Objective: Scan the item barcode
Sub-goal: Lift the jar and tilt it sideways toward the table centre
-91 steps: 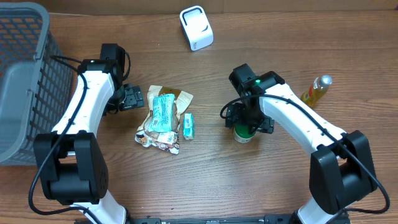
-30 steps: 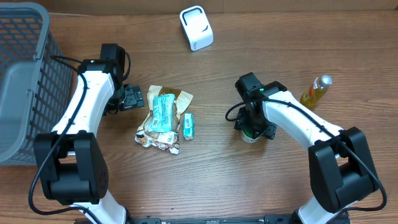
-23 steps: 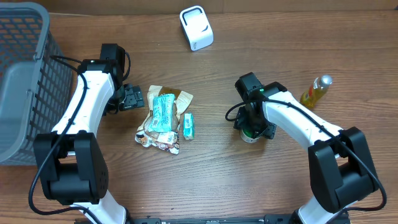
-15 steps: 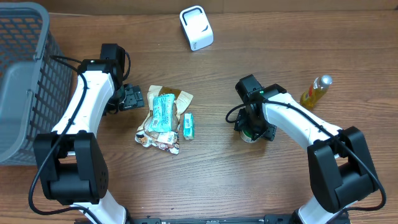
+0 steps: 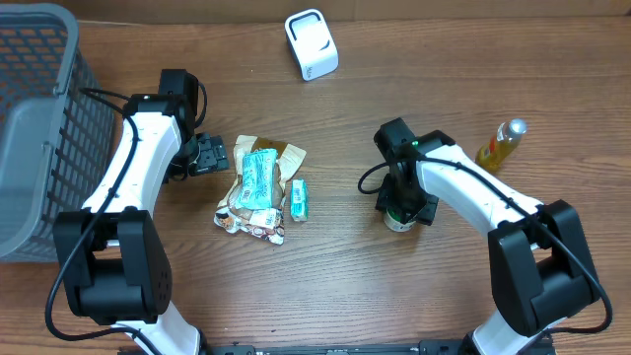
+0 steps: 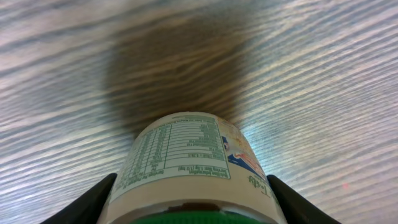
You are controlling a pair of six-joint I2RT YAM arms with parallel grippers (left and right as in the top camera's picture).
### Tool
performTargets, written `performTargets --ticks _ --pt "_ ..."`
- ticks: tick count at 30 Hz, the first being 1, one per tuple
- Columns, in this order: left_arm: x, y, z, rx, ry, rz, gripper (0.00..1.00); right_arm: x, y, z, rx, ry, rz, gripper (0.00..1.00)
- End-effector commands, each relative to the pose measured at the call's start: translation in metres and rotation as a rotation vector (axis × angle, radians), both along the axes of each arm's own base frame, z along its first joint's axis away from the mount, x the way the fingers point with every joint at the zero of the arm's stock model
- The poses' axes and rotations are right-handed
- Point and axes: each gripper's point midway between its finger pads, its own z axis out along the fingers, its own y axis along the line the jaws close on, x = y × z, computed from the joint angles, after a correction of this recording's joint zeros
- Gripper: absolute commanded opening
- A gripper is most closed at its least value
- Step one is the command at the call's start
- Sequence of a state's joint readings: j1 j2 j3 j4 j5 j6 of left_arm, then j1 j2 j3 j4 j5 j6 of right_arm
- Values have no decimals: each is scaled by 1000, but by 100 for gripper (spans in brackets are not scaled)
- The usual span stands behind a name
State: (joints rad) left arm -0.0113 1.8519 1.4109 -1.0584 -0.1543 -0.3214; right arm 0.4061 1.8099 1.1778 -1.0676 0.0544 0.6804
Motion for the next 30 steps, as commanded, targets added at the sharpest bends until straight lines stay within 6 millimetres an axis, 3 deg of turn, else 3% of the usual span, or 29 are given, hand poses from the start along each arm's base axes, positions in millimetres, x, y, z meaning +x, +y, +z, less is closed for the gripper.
performTargets --ticks 1,5,10,14,21,30 --pt "5 3 7 5 -23 -1 99 27 23 36 119 -50 -21 56" --pt "5 3 7 5 -23 -1 99 28 55 60 293 -18 -17 52" --pt "5 3 7 5 -23 -1 100 14 97 81 551 80 -16 50" --pt "5 3 7 5 -23 -1 100 -4 117 98 700 182 -29 38" --pt "5 3 7 5 -23 -1 100 -24 130 116 814 306 -63 43" --pt "5 3 7 5 -23 -1 99 -34 147 143 984 398 -84 45"
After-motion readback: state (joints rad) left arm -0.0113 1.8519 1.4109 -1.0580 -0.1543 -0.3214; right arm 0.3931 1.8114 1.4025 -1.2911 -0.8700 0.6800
